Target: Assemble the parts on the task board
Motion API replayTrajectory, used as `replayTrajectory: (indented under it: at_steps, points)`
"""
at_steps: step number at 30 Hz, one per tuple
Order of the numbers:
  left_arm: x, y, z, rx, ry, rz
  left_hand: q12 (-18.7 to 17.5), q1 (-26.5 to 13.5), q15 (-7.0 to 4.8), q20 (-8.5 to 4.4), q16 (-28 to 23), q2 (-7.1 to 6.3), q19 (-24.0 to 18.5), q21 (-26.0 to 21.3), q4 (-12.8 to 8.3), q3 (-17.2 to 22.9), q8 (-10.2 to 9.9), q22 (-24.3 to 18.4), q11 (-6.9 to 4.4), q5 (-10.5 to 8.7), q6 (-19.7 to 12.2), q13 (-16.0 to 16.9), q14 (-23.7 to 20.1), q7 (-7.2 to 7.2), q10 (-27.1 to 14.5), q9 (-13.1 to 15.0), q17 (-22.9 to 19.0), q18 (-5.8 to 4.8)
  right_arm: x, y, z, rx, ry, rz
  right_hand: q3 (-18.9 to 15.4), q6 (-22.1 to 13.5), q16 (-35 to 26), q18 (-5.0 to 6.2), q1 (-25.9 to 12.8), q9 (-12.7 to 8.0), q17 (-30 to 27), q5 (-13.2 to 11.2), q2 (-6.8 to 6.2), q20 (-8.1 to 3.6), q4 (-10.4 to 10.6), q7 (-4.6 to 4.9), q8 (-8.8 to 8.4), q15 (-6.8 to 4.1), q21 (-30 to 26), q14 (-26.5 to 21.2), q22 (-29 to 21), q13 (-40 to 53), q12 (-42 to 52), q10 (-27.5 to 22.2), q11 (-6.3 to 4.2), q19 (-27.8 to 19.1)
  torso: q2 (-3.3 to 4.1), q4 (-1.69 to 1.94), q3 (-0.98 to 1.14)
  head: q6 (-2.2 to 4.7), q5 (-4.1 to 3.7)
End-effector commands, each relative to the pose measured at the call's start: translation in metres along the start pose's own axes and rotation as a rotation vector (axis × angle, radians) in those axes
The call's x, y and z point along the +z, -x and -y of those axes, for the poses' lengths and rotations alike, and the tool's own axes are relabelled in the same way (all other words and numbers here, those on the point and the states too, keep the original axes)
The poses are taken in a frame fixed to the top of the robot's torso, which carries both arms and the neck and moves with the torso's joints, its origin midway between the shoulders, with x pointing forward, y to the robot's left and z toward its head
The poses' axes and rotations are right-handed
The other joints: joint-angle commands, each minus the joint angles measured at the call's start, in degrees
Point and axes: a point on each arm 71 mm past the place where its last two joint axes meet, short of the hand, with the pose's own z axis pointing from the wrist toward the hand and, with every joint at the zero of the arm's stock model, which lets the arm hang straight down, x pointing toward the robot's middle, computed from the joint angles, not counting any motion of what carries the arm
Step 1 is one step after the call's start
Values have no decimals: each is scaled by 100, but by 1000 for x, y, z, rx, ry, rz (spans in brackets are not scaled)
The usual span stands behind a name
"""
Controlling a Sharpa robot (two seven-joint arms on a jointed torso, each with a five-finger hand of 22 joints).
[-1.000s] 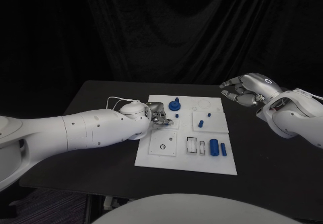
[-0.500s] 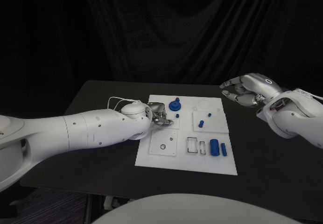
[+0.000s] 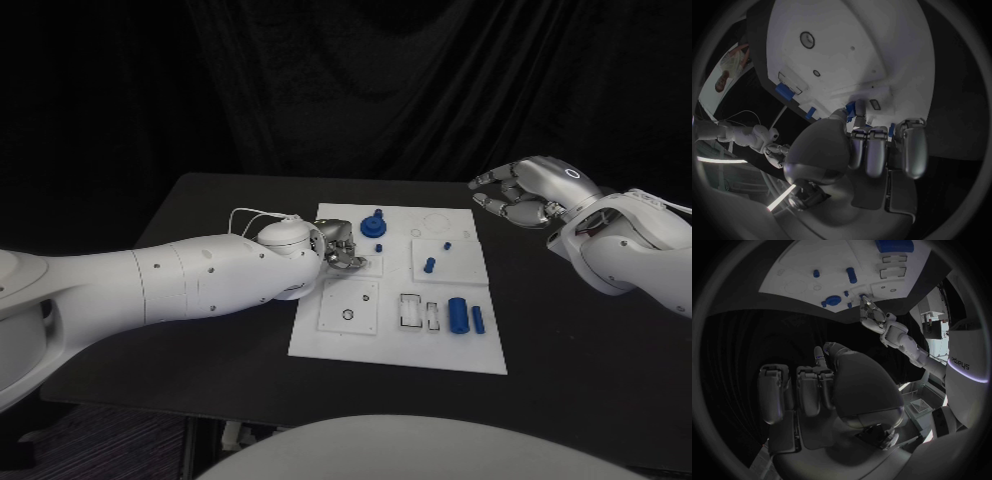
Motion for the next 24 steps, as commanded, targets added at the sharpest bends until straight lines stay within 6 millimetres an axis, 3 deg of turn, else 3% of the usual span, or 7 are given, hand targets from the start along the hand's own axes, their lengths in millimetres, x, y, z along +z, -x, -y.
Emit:
replayTrajectory:
  at_steps: [1,2,6,11,15,24]
  points:
    - [0,-2,2,3,-17,-6,10,79,-41,-40,15,-116,84,-29,-37,304,32,1183,-39,94,-27,1491,584,-46,586,18,1509,-13,0,-1,0,0,-8,-1,32,44,17,-22,-10,-10,1509,24,-44,37,-6,20,12,55,-25,606,1415,1508,15,607,47,454,5,-1,0,-1,3]
    - [0,-2,2,3,-18,-5,10,-12,-33,-39,15,-280,83,-30,-2,637,51,1183,-28,91,-29,1491,584,-37,586,42,1509,-12,0,-1,0,0,-8,-1,32,44,17,-22,-10,-10,1509,24,-44,37,-6,20,12,55,-25,606,1415,1508,15,607,47,454,5,-1,0,-1,2]
    - [0,-2,2,-1,-25,4,10,-233,-29,-28,15,-559,81,-34,-16,1364,109,1182,-30,93,-31,1491,584,-30,586,115,1509,-12,0,-1,0,1,-7,-2,32,44,17,-22,-10,-10,1509,24,-44,37,-6,20,12,55,-25,606,1415,1508,15,607,47,454,4,1,-1,-1,-4]
    - [-1,-1,3,-12,-31,26,10,-351,-25,-25,15,-672,90,-16,-137,1814,145,1188,-23,110,-57,1491,584,-21,586,175,1509,-16,0,-1,0,1,-8,-4,32,44,17,-22,-10,-10,1509,24,-44,37,-6,20,12,55,-25,606,1415,1508,15,607,47,454,4,1,2,-1,0]
    - [-2,1,4,-21,-42,45,10,-351,-25,-25,15,-672,90,-16,-137,1814,145,1188,-23,110,-57,1491,584,-21,586,175,1509,-16,0,-1,0,1,-8,-4,37,49,17,-18,-11,-10,1509,25,-43,38,-10,21,12,56,-39,606,1410,1508,15,607,48,446,3,2,1,-1,9]
    - [-8,3,4,-44,-67,89,10,-493,-20,-19,15,-847,91,-11,-388,2341,202,1189,-18,192,-72,1491,584,-12,586,259,1509,-17,-1,-1,0,2,-12,-6,37,49,17,-18,-11,-10,1509,25,-43,38,-10,21,12,56,-39,606,1410,1508,15,607,48,446,6,6,-5,-1,-32]
